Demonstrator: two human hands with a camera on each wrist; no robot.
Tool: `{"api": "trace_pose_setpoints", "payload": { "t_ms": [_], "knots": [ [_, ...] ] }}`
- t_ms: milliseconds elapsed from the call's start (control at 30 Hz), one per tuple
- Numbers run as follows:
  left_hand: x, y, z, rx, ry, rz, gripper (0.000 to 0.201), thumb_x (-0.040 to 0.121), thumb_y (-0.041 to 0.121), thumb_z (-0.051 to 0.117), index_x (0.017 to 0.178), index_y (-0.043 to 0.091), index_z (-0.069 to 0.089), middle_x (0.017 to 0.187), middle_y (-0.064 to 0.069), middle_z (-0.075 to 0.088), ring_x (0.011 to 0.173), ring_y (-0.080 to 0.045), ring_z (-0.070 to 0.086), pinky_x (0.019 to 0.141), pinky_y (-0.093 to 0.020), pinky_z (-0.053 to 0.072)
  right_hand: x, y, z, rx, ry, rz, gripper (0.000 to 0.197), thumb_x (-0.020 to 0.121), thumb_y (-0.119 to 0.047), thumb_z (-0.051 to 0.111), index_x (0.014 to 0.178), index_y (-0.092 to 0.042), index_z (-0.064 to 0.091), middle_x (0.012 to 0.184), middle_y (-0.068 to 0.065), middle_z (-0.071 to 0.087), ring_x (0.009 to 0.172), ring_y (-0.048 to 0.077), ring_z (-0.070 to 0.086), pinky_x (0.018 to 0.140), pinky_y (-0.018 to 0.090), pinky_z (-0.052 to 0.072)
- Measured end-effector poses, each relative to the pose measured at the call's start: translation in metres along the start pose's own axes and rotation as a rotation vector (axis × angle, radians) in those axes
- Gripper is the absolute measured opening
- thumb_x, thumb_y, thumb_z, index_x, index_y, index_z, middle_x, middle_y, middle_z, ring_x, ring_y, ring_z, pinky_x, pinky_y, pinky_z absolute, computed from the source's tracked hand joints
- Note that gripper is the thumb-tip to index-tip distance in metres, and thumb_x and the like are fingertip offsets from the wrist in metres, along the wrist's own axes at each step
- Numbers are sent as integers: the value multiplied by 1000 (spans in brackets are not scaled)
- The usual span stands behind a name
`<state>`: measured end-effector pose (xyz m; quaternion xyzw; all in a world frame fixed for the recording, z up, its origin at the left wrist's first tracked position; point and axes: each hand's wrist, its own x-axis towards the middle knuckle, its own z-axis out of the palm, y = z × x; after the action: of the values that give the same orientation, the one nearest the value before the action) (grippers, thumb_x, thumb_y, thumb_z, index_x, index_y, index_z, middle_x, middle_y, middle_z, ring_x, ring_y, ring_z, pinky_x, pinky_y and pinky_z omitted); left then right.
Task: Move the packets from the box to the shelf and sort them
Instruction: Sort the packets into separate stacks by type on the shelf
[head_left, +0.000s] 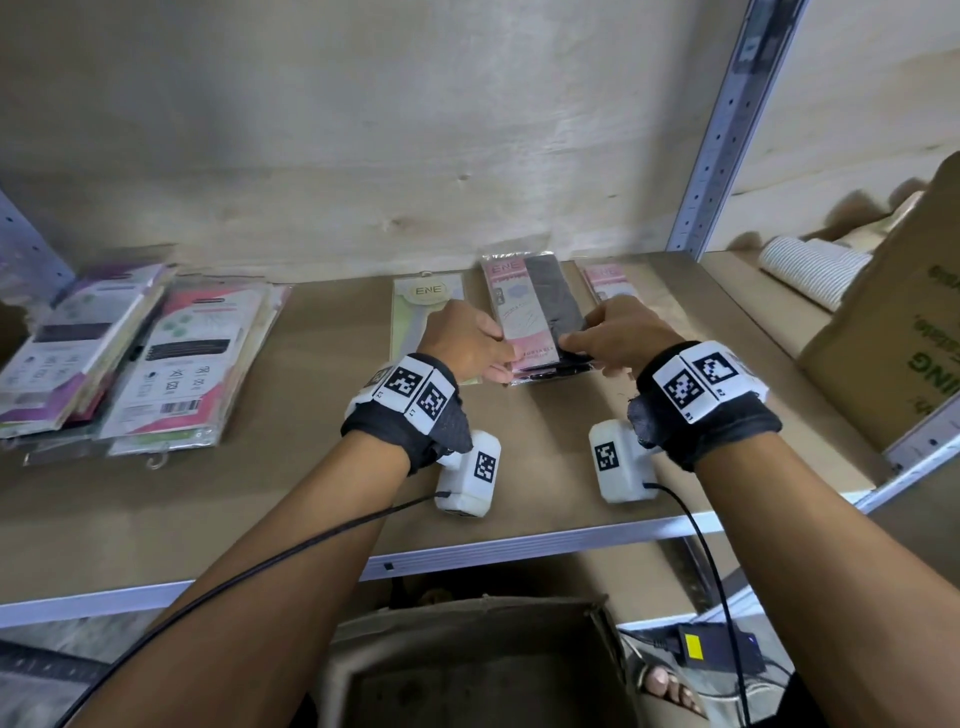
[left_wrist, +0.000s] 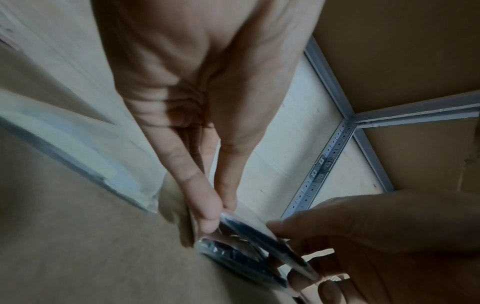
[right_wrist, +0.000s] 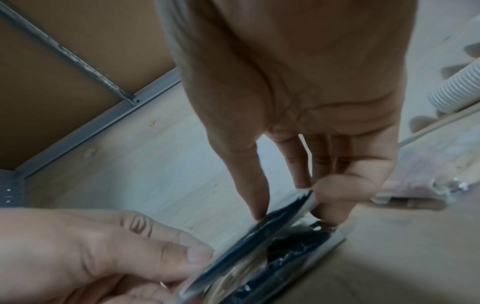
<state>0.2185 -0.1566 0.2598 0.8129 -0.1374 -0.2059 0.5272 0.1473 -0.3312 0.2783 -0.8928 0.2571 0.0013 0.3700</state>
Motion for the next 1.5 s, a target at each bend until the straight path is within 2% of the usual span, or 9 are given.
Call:
{"api": "trace_pose_setpoints", "payload": {
  "t_ms": [167,367,600,833,1000,1133,1233,1367,1500],
  "knots": [
    [3,1,0,37,-11,-39,42,79,-2,80,117,-7,63,100,-21,74,76,-27,77,71,-35,63,0,0,-1,-72,-12,-6,40,87,-34,72,113,-4,66,103,10,68,64,15,59,43,19,38],
    [3,-1,1,48,-4,-39,44,79,2,81,119,-5,63,106,-21,74,78,-29,77,81,-39,62,-1,0,-1,-78,-35,-20,41,88,-34,71,114,-3,66,101,9,67,65,14,59,46,21,40],
    [3,1,1,48,-19,-36,47,81,6,81,123,-5,63,109,-20,73,79,-27,77,75,-34,63,0,2,0,-68,-35,-24,41,88,-34,70,113,-2,66,106,11,67,70,16,61,52,22,46],
    [3,1,-21,98,148,38,21,85,31,78,92,15,67,74,-1,72,56,-19,73,74,-39,64,-1,-7,-1,-80,130,-84,39,86,-29,72,119,-10,63,113,7,64,106,23,62,102,39,48],
    [-13,-12,-75,11,316,44,17,84,35,77,86,20,69,71,-1,70,54,-22,71,71,-37,63,-11,-37,21,155,70,-236,15,89,-23,70,101,-14,71,95,2,71,86,18,65,85,33,54],
    [-43,-30,-136,48,443,42,11,88,34,74,90,24,71,79,0,74,52,-10,72,48,-17,53,-30,-79,54,308,-67,-353,4,93,-14,64,90,-15,66,75,3,70,66,19,65,60,24,49],
    [-67,-46,-180,23,551,18,14,90,27,70,99,17,73,79,-3,73,50,-12,67,42,-15,48,-41,-116,86,320,-211,-369,3,94,-13,62,96,-11,63,70,5,68,51,16,60,45,23,43],
    [-96,-65,-233,42,663,-14,8,90,20,64,87,20,72,71,-3,72,44,-8,63,44,-17,49,-51,-167,136,319,-387,-320,3,95,-9,62,93,-9,60,76,12,66,57,24,62,49,27,49],
    [-116,-85,-268,75,715,-48,14,89,26,61,80,19,69,76,-4,74,52,-15,67,62,-30,56,-55,-210,187,294,-472,-238,17,96,-16,63,107,-3,58,89,14,64,65,25,64,57,32,59]
  ]
}}
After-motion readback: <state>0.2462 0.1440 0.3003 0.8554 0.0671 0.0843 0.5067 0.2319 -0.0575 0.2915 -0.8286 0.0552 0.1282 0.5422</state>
